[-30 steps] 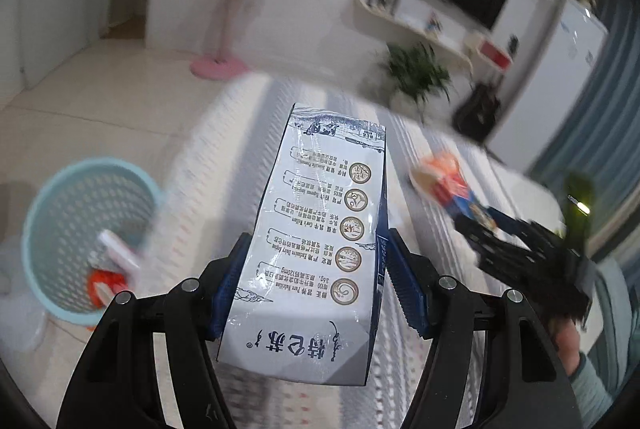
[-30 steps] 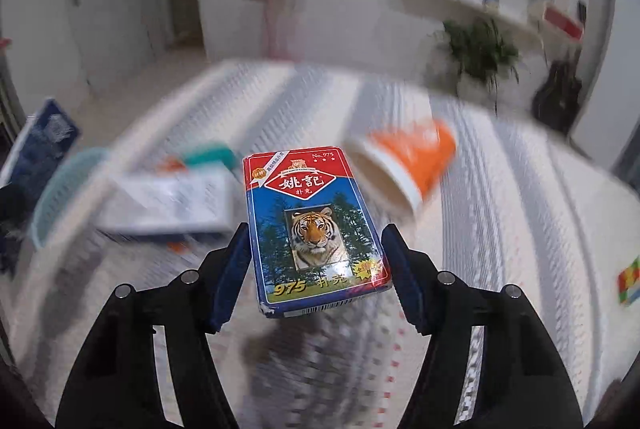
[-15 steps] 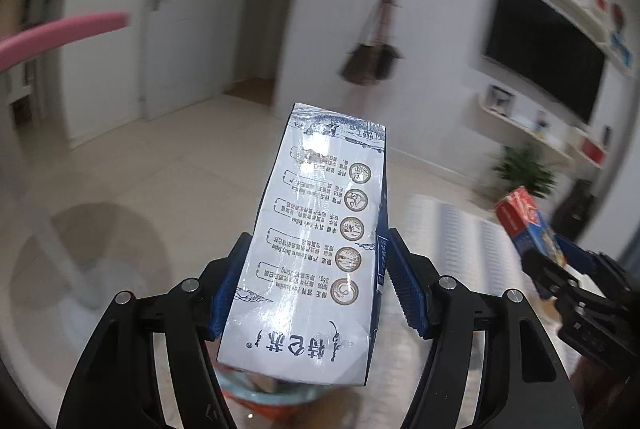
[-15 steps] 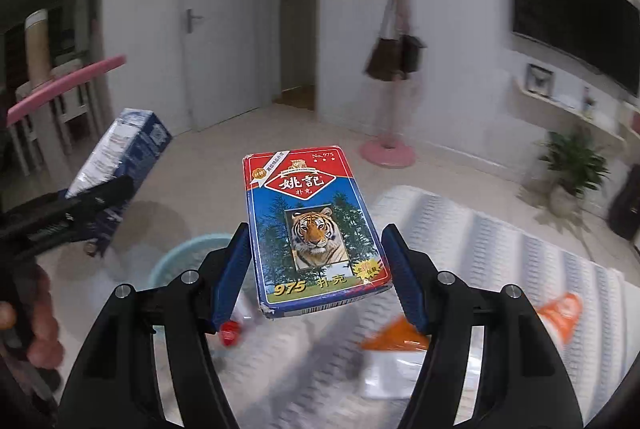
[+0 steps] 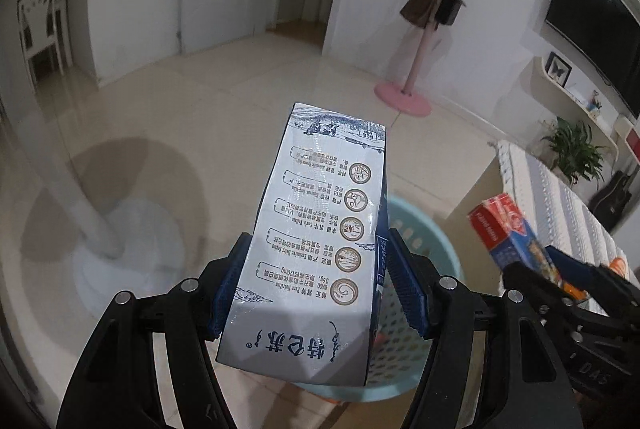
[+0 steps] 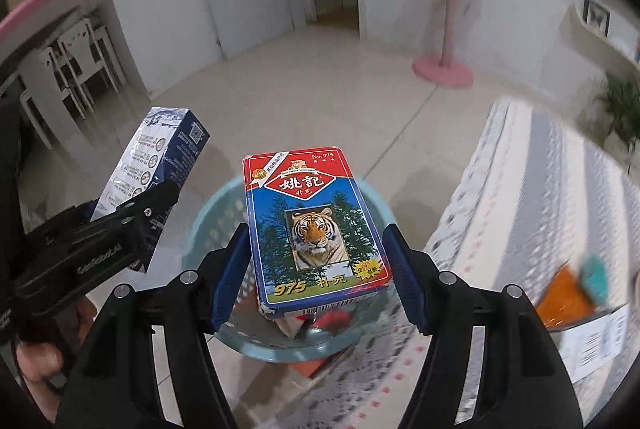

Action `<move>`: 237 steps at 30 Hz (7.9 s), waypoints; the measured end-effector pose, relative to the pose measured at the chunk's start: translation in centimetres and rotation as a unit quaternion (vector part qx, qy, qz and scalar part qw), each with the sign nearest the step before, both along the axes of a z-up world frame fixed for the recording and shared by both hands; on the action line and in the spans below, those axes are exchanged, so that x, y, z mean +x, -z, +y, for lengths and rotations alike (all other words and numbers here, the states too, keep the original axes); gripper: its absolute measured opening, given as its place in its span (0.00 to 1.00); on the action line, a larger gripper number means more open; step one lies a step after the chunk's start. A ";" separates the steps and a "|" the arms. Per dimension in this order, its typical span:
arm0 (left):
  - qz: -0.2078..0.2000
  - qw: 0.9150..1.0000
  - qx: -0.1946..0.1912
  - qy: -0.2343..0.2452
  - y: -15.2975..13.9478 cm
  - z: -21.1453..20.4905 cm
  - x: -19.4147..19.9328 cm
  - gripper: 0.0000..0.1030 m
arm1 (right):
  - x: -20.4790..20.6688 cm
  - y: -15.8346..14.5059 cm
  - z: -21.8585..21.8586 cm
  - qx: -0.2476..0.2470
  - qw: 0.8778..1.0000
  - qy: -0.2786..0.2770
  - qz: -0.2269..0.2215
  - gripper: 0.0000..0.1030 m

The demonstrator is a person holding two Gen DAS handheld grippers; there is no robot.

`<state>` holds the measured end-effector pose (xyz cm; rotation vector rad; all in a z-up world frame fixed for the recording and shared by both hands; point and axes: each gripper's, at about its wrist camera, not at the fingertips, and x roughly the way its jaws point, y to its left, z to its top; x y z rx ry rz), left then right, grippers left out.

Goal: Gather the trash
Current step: 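Open both tools to drop the carton and tiger box into the basket, then grasp the second white milk carton with the left tool while the right tool grasps the orange cup, then carry the milk carton and orange cup over the blue basket with both tools, then open both tools to drop the carton and cup into the basket, then grasp the orange snack bag with the left tool while the right tool grasps the teal packet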

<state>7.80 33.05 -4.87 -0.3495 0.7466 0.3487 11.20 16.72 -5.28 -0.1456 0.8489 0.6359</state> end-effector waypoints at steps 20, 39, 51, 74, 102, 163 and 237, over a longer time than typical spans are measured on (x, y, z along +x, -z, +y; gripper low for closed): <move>-0.039 0.998 -0.029 0.049 -2.4 -2.7 -2.2 0.73 | -0.4 -1.9 -5.2 0.033 0.999 0.026 0.014 0.64; -0.043 0.957 -0.010 0.287 -4.1 -23.6 5.9 0.75 | -0.2 -8.0 -29.1 -0.009 0.972 0.207 -0.110 0.64; 0.059 0.926 -0.037 0.371 2.4 -29.4 10.3 0.70 | 2.4 -2.9 -40.4 -0.005 0.947 0.314 -0.062 0.64; 0.098 0.909 0.087 0.397 4.8 -39.3 7.5 0.73 | 10.6 1.7 -46.0 0.072 0.916 0.392 0.049 0.75; 0.078 0.911 -0.003 0.405 5.3 -38.9 7.4 0.57 | 7.3 3.3 -44.2 0.047 0.939 0.337 0.051 0.36; -0.018 0.997 -0.063 0.033 0.7 0.9 -2.3 0.61 | 1.4 2.9 -0.6 -0.001 0.997 0.001 0.074 0.47; 0.111 0.957 0.011 0.269 5.9 -30.2 8.8 0.80 | 1.9 3.6 -32.9 0.043 0.990 0.117 0.067 0.35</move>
